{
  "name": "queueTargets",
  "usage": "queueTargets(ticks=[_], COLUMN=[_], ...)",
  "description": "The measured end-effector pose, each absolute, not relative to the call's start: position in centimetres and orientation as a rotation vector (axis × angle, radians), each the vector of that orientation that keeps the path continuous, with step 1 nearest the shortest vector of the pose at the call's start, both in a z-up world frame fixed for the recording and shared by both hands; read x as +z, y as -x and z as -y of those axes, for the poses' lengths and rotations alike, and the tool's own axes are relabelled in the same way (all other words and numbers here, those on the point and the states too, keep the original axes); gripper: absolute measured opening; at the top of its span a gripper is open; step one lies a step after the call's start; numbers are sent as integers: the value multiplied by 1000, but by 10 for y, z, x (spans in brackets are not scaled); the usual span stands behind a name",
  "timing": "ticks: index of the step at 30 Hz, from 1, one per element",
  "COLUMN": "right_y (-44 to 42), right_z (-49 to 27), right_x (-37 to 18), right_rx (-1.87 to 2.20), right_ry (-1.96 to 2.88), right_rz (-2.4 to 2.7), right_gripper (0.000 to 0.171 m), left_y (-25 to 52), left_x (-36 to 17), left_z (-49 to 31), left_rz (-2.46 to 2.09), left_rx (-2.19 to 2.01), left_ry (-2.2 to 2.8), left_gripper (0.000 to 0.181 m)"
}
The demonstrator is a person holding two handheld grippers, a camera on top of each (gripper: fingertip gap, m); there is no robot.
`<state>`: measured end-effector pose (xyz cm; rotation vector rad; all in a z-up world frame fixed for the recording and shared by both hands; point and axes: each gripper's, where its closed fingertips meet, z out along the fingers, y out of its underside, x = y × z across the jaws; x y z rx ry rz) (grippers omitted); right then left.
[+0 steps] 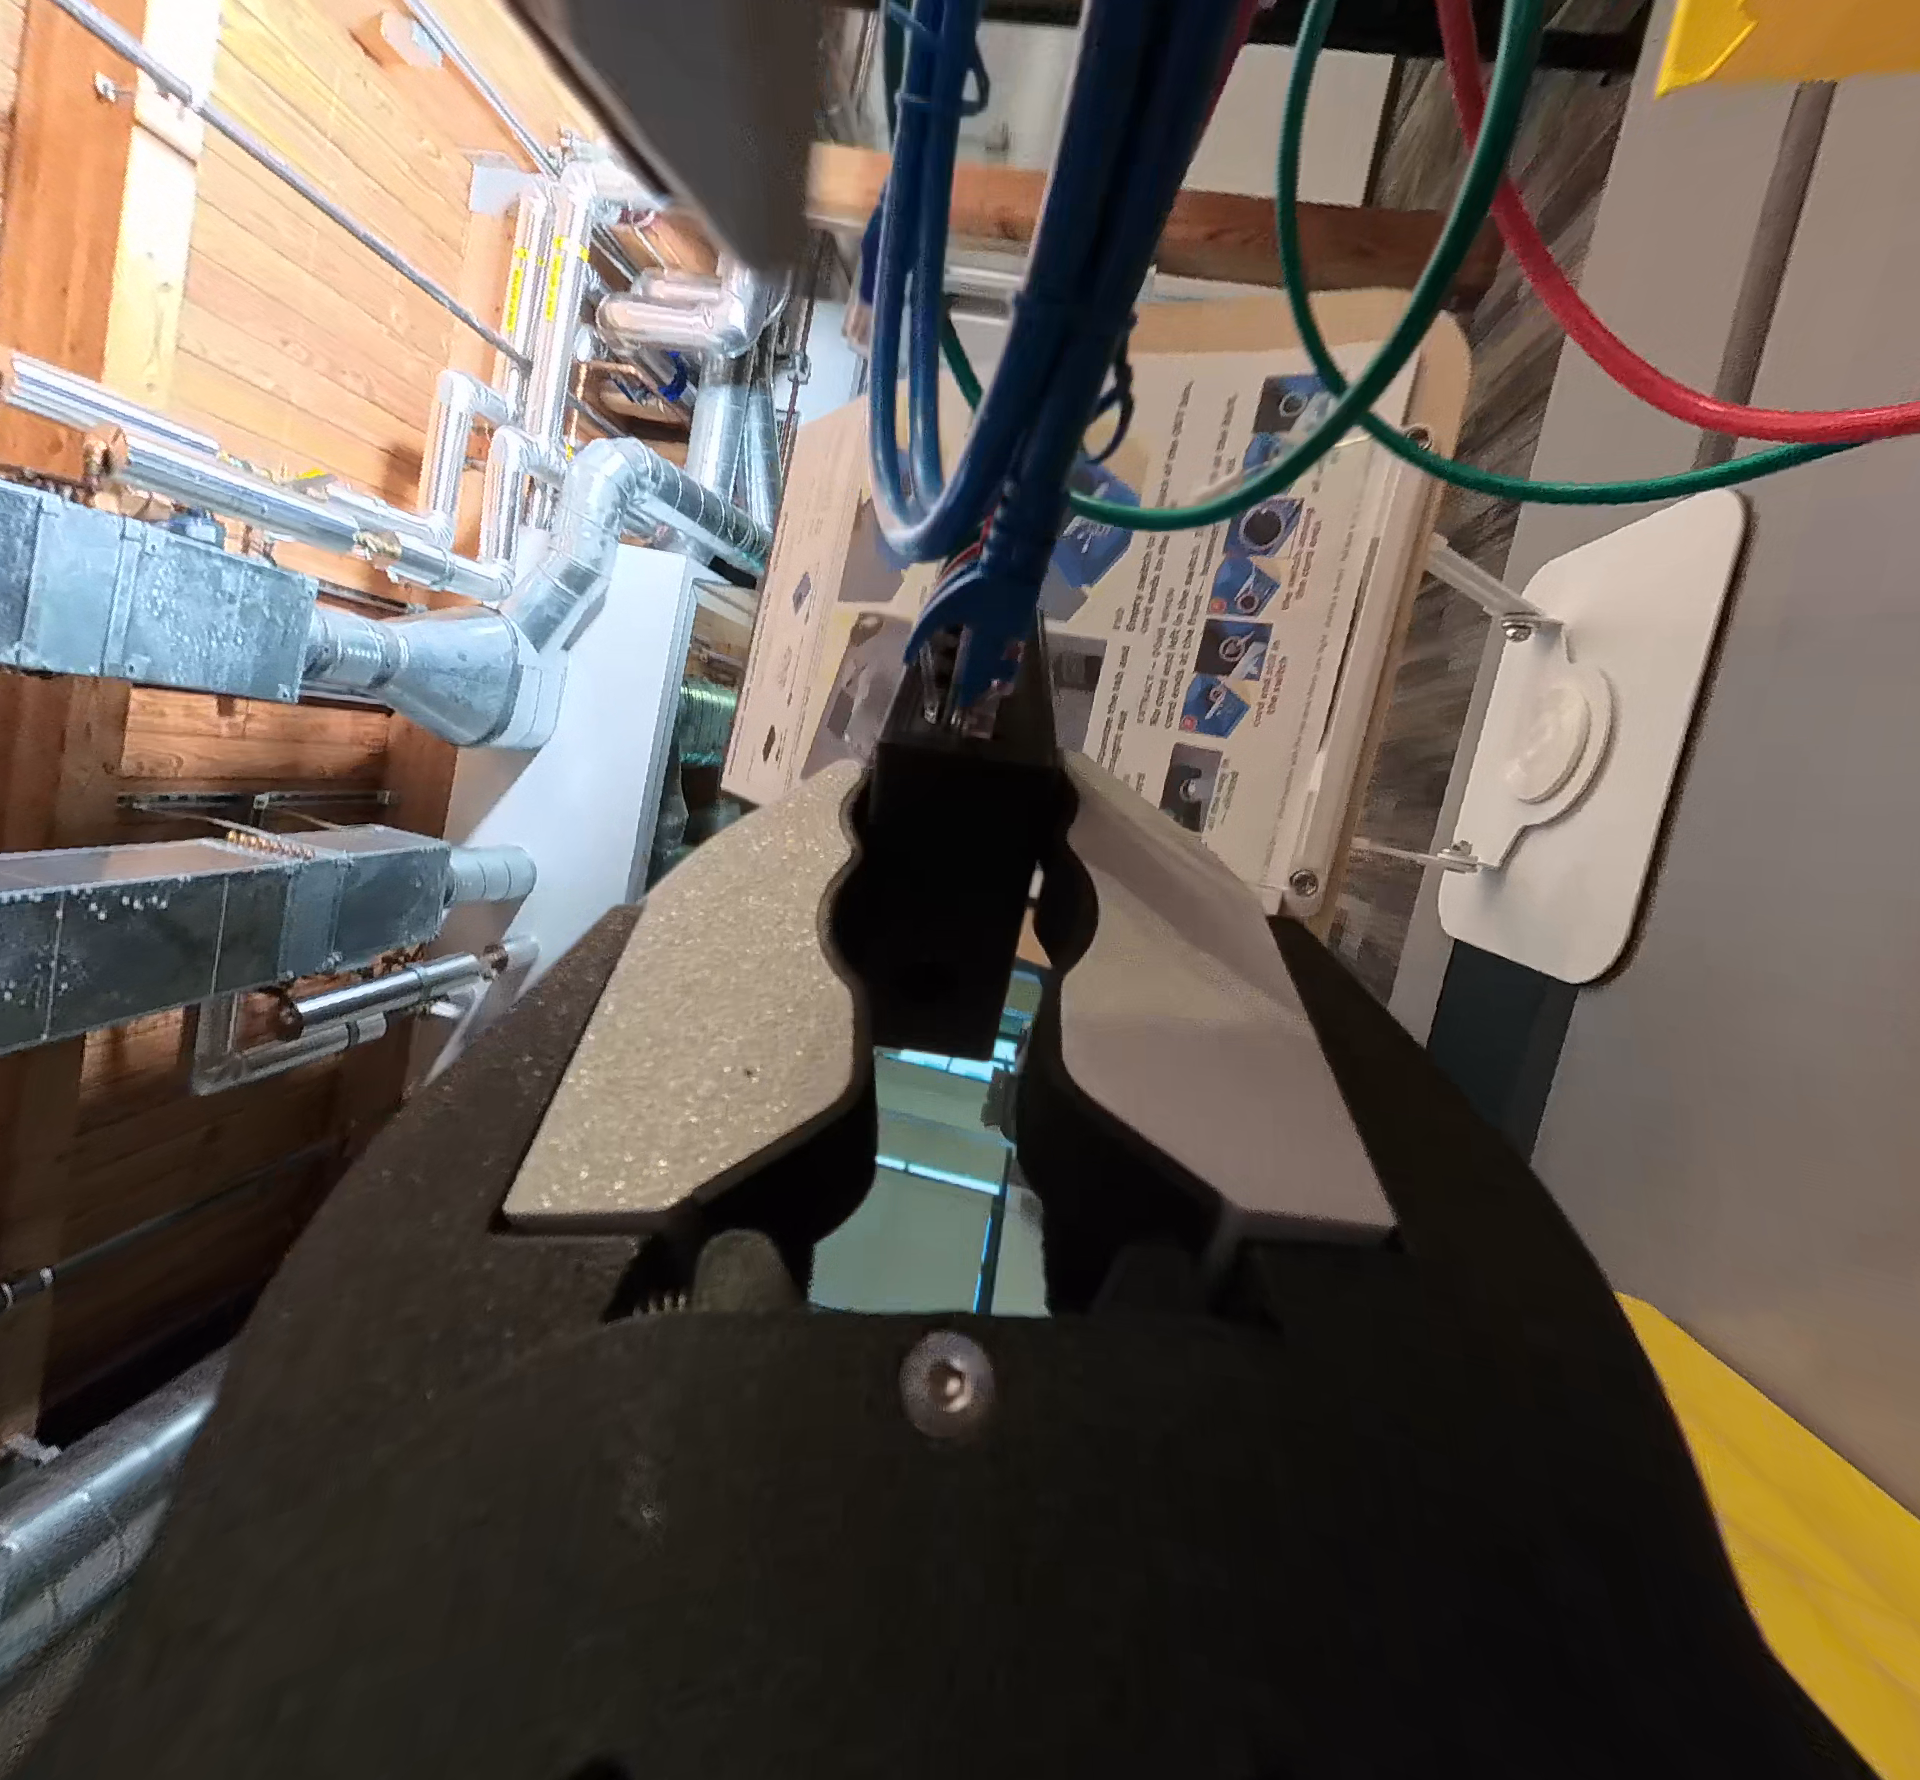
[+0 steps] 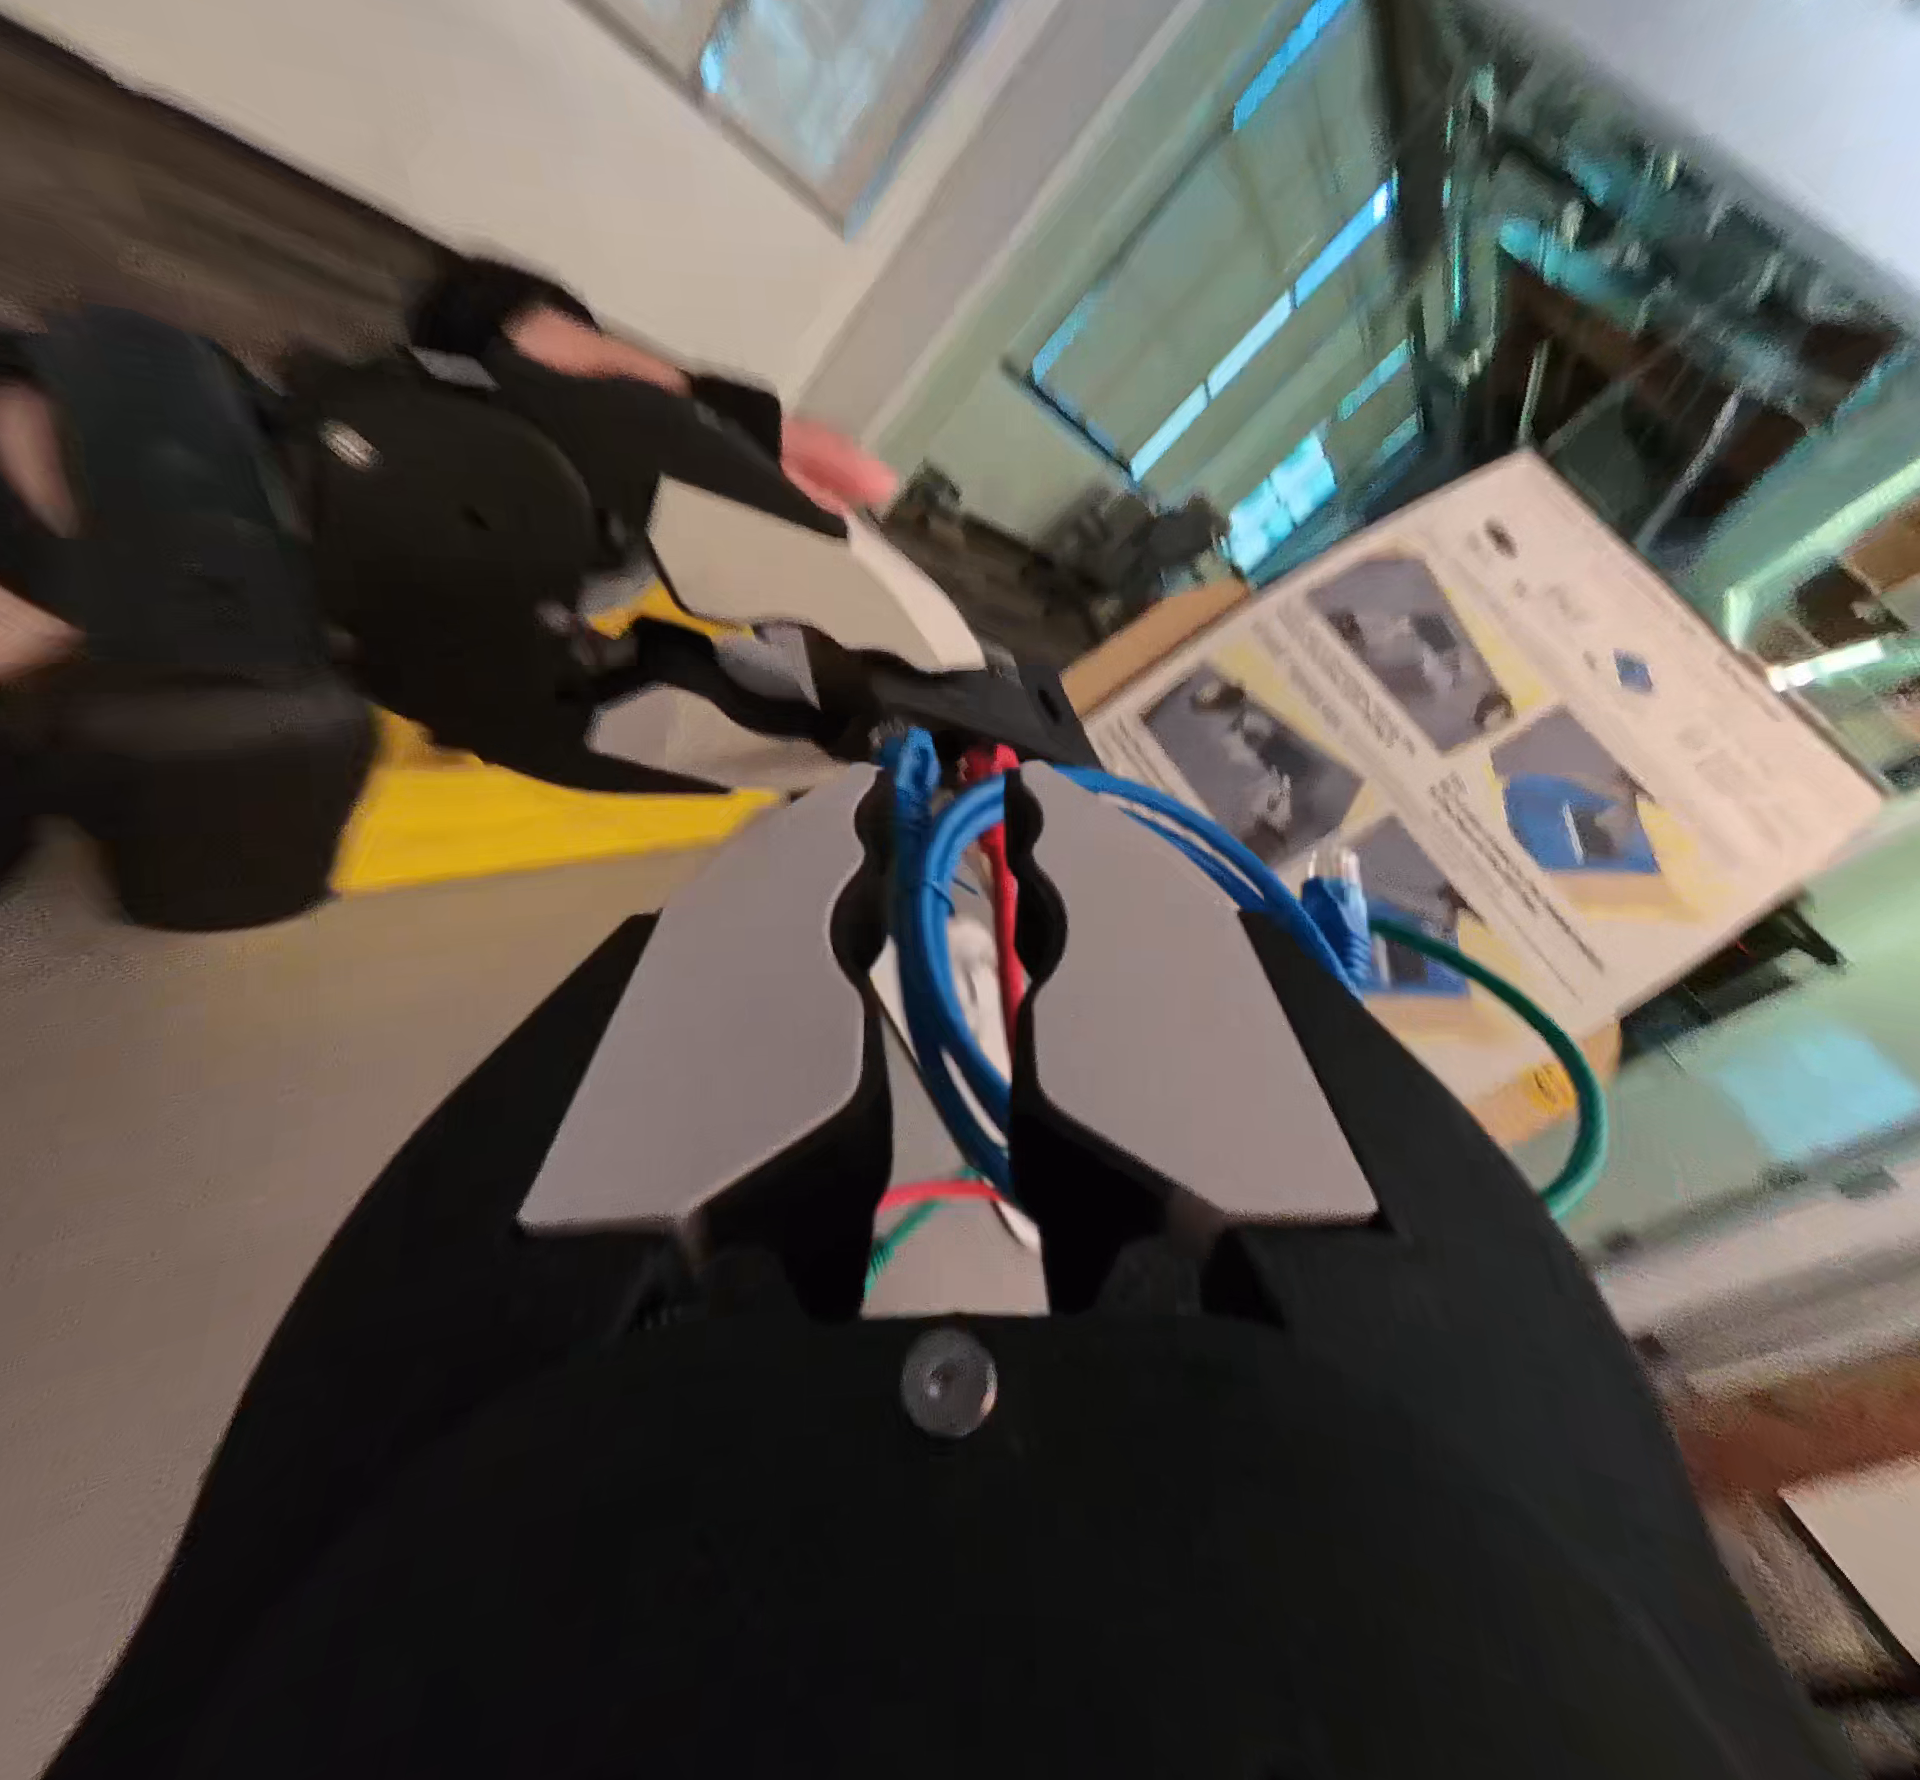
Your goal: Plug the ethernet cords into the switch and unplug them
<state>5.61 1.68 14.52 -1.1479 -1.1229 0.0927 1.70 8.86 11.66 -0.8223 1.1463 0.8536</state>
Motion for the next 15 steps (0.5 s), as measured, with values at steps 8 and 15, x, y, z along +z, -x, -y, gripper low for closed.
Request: queueTargets(ticks=[8,15], right_y=[-27,-9], right_z=[-5,-53], right_x=[111,101], right_rx=[420,596], right_ry=[1219,1174], right_rz=[1256,934], right_gripper=[9,20], left_y=[19,18], left_x=[134,141], left_z=[-98,-94], left_rz=[-1018,-971], left_rx=[825,761], left_ry=[929,948], left_gripper=[28,28])
